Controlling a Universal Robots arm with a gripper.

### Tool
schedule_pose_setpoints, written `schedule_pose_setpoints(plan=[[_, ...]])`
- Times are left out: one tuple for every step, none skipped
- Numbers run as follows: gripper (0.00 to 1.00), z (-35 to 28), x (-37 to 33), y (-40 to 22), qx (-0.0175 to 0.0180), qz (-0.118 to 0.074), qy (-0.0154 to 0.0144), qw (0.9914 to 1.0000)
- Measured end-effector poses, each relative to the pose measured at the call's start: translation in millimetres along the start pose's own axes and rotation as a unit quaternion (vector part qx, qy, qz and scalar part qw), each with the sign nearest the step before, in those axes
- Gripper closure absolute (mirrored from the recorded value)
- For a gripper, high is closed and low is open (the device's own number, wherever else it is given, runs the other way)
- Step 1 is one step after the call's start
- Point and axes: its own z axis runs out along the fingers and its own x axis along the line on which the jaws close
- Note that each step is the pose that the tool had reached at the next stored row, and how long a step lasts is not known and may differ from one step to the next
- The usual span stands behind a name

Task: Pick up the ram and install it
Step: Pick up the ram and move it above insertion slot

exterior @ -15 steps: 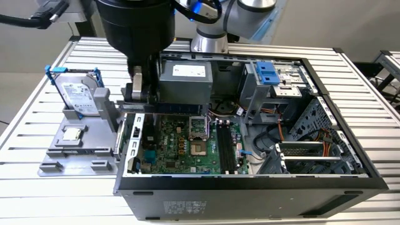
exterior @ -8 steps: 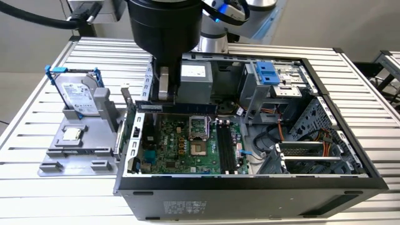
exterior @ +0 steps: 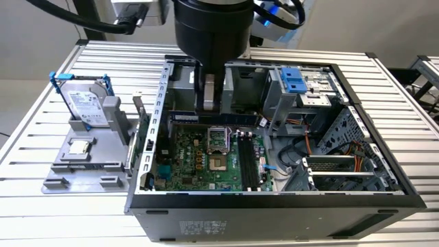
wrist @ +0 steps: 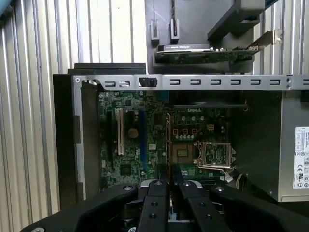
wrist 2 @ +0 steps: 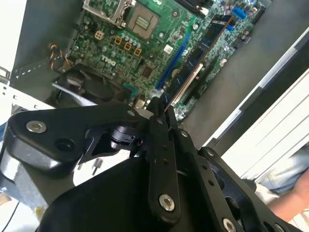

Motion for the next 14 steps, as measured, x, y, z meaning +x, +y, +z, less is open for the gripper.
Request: schedule_pose_setpoints(plan=[[1.00, -0.1, -0.1, -3.7, -0.0002, 0.000, 0.0000, 1.00000], [1.00, -0.1, -0.3, -7.1, -0.0003, 0.000, 0.0000, 1.00000], [1.00, -0.2, -0.4, -10.7, -0.0005, 0.000, 0.0000, 1.00000], [1.00, -0.3, -0.6, -14.4, -0.0006, 0.000, 0.0000, 1.00000], [1.00, -0.4, -0.7, -18.0, -0.0008, 0.000, 0.0001, 1.00000], [1.00, -0.4, -0.8, -21.9, -0.0009, 0.000, 0.0001, 1.00000], [1.00, -0.5, -1.0, -26.1, -0.0011, 0.000, 0.0000, 1.00000], [1.00, -0.5, -1.2, -30.0, -0.0012, 0.000, 0.0001, 1.00000], [1.00, -0.6, -1.3, -34.1, -0.0013, 0.000, 0.0001, 1.00000], [1.00, -0.7, -1.5, -38.2, -0.0014, 0.000, 0.0001, 1.00000], [1.00, -0.8, -1.7, -42.3, -0.0015, 0.000, 0.0001, 1.00000], [1.00, -0.8, -1.8, -46.4, -0.0015, 0.000, 0.0001, 1.00000], [1.00, -0.9, -2.0, -50.8, -0.0015, 0.000, 0.0000, 1.00000], [1.00, -1.0, -2.1, -55.0, -0.0016, 0.000, 0.0001, 1.00000]])
